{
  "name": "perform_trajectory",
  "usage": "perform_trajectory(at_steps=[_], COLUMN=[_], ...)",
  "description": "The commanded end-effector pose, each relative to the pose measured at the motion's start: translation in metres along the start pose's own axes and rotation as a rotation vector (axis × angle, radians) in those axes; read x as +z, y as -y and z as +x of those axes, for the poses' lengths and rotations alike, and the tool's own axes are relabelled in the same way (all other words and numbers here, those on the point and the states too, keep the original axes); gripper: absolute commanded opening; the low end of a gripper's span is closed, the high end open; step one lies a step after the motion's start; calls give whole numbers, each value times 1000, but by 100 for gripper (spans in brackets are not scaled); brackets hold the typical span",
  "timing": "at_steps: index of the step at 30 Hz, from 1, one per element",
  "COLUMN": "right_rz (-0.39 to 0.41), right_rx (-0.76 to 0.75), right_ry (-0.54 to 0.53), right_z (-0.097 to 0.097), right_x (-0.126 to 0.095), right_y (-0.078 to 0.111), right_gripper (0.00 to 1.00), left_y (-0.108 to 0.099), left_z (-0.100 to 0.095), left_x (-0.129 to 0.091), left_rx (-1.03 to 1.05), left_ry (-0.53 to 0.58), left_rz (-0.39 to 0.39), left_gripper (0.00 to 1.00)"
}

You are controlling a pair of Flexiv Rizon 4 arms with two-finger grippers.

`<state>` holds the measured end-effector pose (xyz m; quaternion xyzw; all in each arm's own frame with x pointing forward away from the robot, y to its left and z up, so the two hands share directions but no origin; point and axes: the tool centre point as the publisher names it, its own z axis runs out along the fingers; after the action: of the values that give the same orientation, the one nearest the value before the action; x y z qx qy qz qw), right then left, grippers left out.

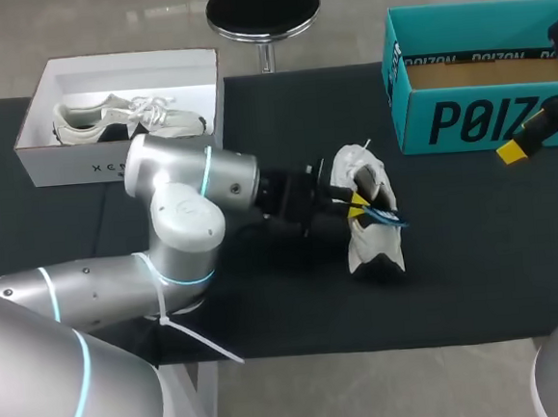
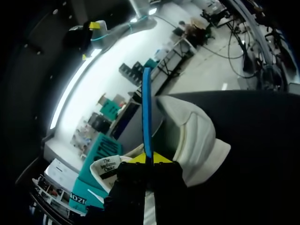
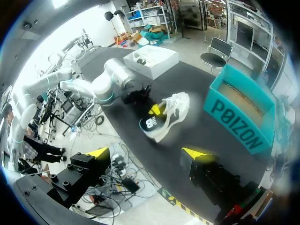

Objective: Take the shoe out of the shoebox, open the shoe tongue, remove and reinsert the insole, then place the shoe into the shoebox

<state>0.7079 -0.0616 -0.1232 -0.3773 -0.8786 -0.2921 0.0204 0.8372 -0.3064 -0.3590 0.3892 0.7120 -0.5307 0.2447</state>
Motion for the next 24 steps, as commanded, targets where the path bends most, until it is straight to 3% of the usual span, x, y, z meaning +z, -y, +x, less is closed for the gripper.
perform_trajectory(at_steps=[1,5,10,16,19,24], right_rz=[4,4,4,4,4,4], right_rx=[0,0,0,0,0,0], right_ry=[-1,-1,-1,-1,-1,-1], right_z=[-1,-1,-1,-1,-1,-1], right_x=[1,1,1,1,1,1], right_y=[-1,-1,-1,-1,-1,-1], right_gripper=[100,100,100,100,100,100], left_y=[6,17,25,31,32,31], left_z=[-6,-11,-13,-6,-2,-2], left_x=[-1,-3,-1,7,12,15], left_rx=[11,19,34,38,31,25], left_ry=[-13,-12,-19,-36,-41,-34], left_rz=[13,29,42,61,69,69], left_gripper=[34,42,40,26,0,0])
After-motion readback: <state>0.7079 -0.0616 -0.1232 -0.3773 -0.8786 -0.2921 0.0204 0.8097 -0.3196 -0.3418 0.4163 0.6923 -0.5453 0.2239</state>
